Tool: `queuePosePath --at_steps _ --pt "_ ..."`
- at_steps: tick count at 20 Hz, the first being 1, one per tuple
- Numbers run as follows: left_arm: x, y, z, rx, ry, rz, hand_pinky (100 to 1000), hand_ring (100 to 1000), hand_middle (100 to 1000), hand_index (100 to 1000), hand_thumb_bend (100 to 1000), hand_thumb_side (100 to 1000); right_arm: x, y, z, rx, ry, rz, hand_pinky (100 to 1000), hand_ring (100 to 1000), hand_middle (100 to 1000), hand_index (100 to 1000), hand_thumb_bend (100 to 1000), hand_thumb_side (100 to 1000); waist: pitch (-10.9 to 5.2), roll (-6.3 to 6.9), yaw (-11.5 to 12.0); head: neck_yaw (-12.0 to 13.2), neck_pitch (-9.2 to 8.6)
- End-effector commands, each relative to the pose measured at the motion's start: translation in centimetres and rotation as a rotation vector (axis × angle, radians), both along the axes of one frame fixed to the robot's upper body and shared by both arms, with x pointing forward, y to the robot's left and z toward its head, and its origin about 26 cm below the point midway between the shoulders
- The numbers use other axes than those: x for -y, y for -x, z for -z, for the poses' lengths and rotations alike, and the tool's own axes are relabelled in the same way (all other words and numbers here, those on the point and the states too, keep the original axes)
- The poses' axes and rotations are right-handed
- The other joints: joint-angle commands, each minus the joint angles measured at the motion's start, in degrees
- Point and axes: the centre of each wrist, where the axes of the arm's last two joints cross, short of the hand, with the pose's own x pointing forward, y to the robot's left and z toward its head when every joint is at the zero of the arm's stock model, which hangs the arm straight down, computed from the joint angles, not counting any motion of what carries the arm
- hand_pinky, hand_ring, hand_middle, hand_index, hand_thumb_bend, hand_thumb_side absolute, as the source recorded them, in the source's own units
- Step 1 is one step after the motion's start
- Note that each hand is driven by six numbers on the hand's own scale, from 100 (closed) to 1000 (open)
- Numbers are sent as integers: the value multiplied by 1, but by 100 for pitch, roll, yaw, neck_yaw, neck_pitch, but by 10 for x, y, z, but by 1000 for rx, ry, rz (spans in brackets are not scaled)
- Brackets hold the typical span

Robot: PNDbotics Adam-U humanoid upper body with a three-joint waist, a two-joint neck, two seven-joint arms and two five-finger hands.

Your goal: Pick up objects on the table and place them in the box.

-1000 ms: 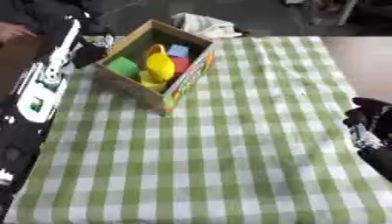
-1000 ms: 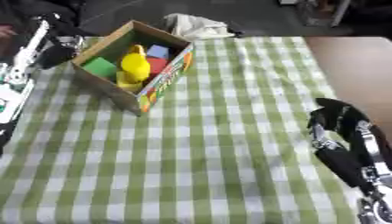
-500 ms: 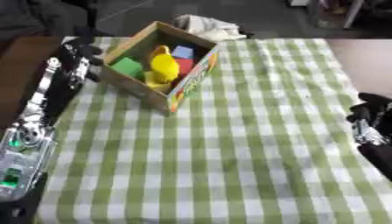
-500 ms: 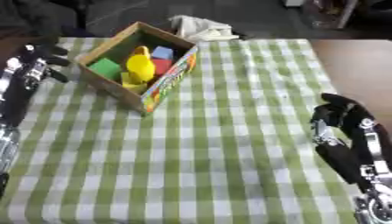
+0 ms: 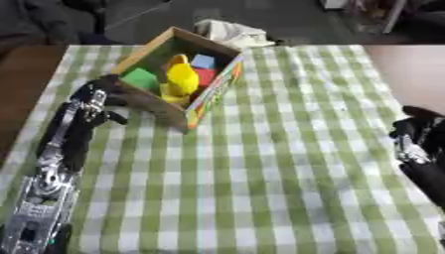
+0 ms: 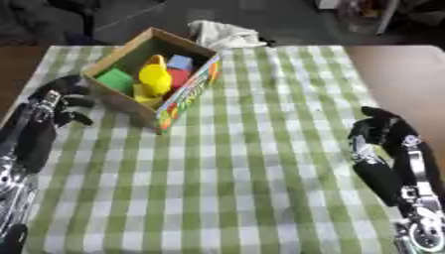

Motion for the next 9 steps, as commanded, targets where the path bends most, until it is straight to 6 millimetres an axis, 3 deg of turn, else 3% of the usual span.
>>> queuePosePath --at_steps 1,9 --pt "2 1 -4 11 -6 5 529 675 667 851 100 827 0 0 -4 17 1 -5 678 614 598 792 100 415 -70 -5 2 -19 26" --pt "2 2 -2 -2 -19 1 529 676 668 852 100 828 0 1 -3 11 -1 -10 679 613 598 792 100 415 -76 -34 16 -16 26"
